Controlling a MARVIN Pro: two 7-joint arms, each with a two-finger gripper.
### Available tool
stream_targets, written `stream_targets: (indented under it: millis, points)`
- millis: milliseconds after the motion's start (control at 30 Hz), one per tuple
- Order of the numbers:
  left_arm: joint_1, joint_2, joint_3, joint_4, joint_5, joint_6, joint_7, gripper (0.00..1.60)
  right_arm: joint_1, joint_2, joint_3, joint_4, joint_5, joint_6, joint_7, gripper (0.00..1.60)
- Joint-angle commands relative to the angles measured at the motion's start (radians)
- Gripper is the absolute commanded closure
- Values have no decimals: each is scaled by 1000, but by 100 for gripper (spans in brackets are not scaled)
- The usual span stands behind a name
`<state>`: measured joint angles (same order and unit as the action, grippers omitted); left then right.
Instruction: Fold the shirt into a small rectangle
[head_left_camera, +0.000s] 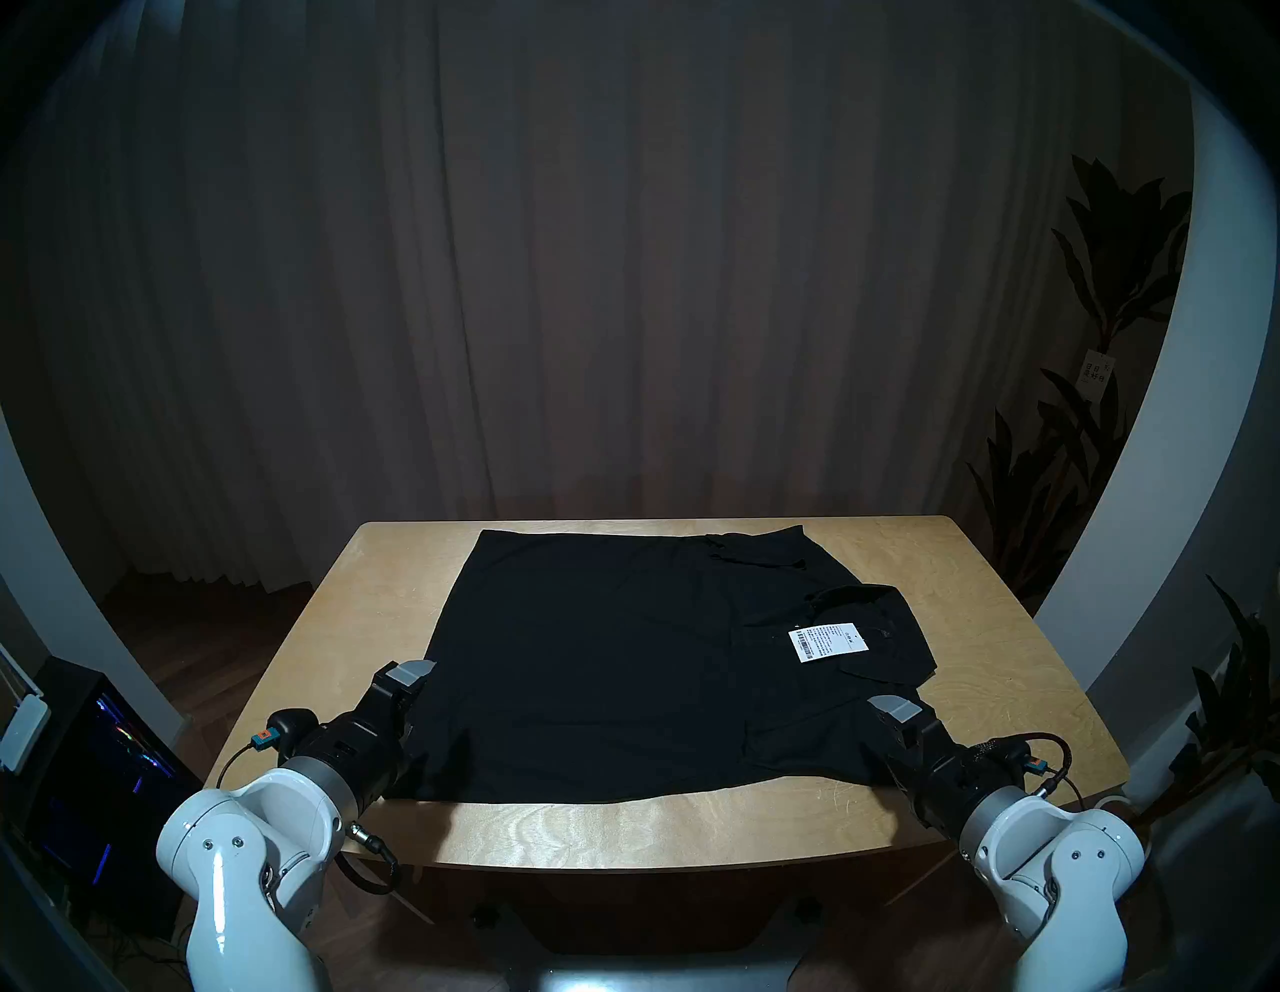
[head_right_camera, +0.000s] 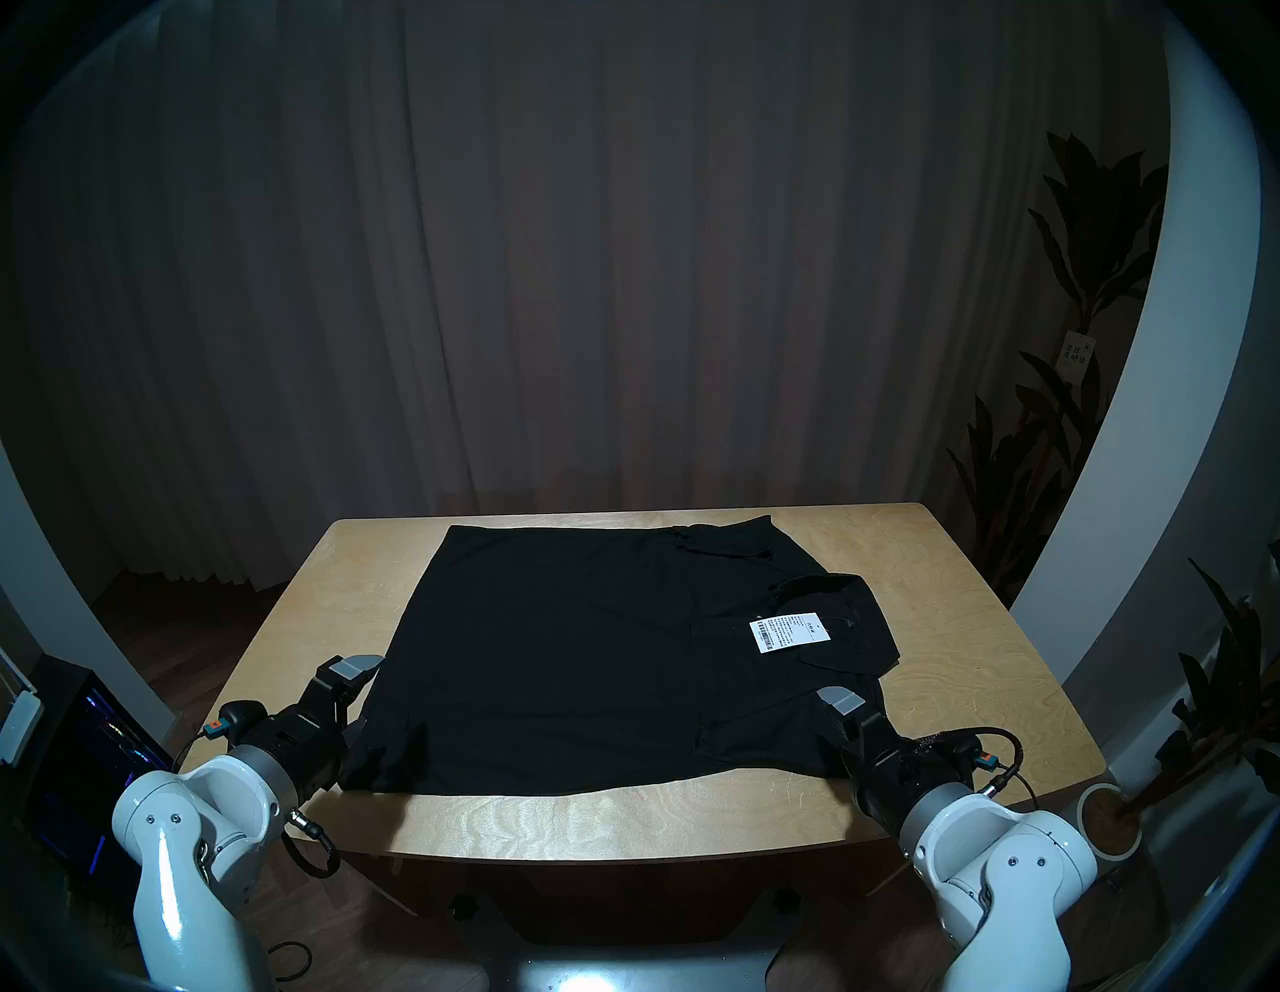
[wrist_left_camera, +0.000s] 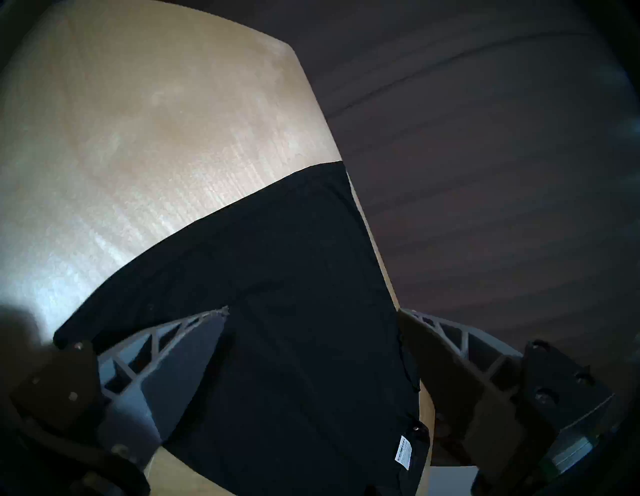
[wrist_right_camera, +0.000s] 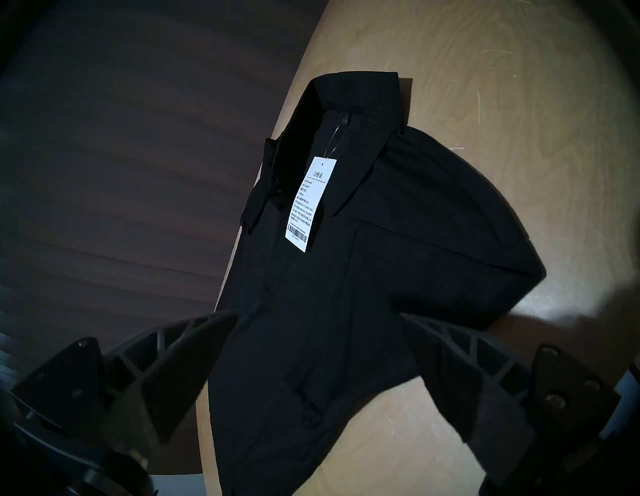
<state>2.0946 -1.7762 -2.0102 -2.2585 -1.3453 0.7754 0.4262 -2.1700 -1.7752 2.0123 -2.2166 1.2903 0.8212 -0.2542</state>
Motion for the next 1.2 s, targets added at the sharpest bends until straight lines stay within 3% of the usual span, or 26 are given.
stream_targets:
  millis: [0, 367, 567, 600, 733, 967, 1067, 1167]
  points:
    - [-2, -5, -15, -47, -137, 9, 133, 0, 8, -27, 26, -38, 97, 66, -54, 0]
    - [-14, 0, -15, -63, -324, 0, 378, 0, -8, -52, 43, -58, 182, 63, -155, 0]
    - [-28, 8, -10, -69, -358, -17, 479, 0, -7, -56, 55, -63, 213, 47, -173, 0]
    - [-37, 12, -9, -70, -399, -29, 534, 0, -3, -55, 56, -60, 218, 39, -178, 0]
    - [-46, 18, -2, -60, -443, -56, 586, 0, 4, -50, 51, -46, 234, 20, -187, 0]
    - [-83, 37, 8, -52, -536, -113, 754, 0, 15, -40, 24, -22, 273, -17, -239, 0]
    - [-89, 38, 3, -41, -554, -112, 776, 0, 16, -39, 19, -16, 276, -21, -246, 0]
    - [-82, 33, -10, -32, -567, -118, 737, 0, 15, -39, 12, -12, 283, -22, -259, 0]
